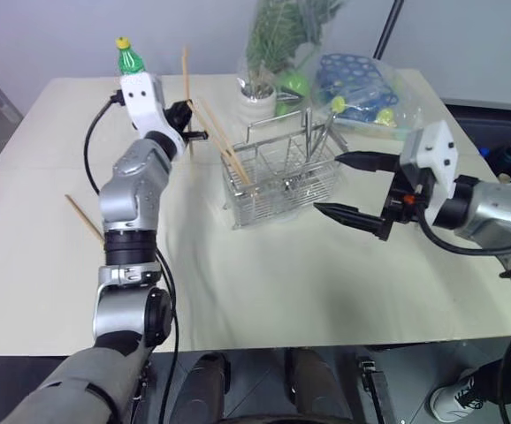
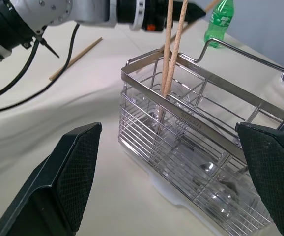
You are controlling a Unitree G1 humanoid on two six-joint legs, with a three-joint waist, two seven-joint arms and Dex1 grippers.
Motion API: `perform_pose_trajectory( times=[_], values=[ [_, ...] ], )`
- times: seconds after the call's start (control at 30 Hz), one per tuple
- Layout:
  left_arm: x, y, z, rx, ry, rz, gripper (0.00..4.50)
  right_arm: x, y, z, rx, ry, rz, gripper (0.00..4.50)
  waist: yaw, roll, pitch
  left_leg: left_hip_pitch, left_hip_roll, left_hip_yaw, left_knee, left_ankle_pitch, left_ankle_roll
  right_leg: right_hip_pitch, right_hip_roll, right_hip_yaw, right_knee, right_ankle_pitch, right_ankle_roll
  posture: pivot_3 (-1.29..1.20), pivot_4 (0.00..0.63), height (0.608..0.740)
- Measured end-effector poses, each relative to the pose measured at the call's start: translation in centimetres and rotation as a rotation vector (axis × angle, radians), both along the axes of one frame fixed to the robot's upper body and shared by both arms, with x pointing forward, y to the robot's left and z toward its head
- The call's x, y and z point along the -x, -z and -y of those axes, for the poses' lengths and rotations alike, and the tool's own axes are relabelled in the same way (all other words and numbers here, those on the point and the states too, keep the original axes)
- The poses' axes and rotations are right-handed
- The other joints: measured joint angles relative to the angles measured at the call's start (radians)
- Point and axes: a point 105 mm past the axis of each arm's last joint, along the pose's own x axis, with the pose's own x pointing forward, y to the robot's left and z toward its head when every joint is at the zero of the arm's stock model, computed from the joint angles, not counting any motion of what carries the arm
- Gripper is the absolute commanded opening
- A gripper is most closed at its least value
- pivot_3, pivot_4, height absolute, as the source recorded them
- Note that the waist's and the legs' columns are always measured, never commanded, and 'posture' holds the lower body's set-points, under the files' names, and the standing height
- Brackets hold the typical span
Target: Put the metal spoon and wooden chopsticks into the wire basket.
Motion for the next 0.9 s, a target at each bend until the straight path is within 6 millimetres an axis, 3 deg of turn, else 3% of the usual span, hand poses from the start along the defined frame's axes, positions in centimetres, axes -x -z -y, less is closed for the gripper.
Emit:
perform_pose_trajectory(
  times=[0.13,0.3,0.5,0.73,0.9],
  values=[
    [0.3,-2.5,-0.3,0.022,0.033,0.094,0.02,-0.1,0.0,0.0,-0.006,0.005,0.005,4.50,0.000,0.000,0.000,0.000,0.000,0.000,0.000,0.000,0.000,0.000,0.000,0.000,0.000,0.000,0.000,0.00,0.150,0.740],
    [0.9,-4.4,0.5,0.058,0.116,0.175,0.02,-0.1,-0.1,-0.2,-0.019,0.005,0.011,4.50,0.000,0.000,0.000,0.000,0.000,0.000,0.000,0.000,0.000,0.000,0.000,0.000,0.000,0.000,0.000,0.00,0.150,0.740],
    [1.9,-8.3,1.6,0.094,0.197,0.298,0.02,-0.2,-0.1,-0.4,-0.031,0.005,0.019,4.50,-0.002,0.000,0.000,0.000,0.000,0.000,0.000,0.000,0.000,0.000,0.000,0.000,0.000,0.000,0.000,0.00,0.150,0.740],
    [2.4,-9.7,0.0,0.097,0.184,0.344,0.02,-0.3,-0.1,-0.3,-0.032,0.012,0.024,4.50,-0.002,0.000,0.000,0.000,0.000,0.000,0.000,0.000,0.000,0.000,0.000,0.000,0.000,0.000,0.000,0.00,0.150,0.740],
    [3.7,-12.2,0.1,0.175,0.265,0.417,0.02,-0.3,-0.1,-0.3,-0.045,0.014,0.025,4.50,-0.001,0.000,0.000,0.000,0.000,0.000,0.000,0.000,0.000,0.000,0.000,0.000,0.000,0.000,0.000,0.00,0.150,0.740]
  ],
)
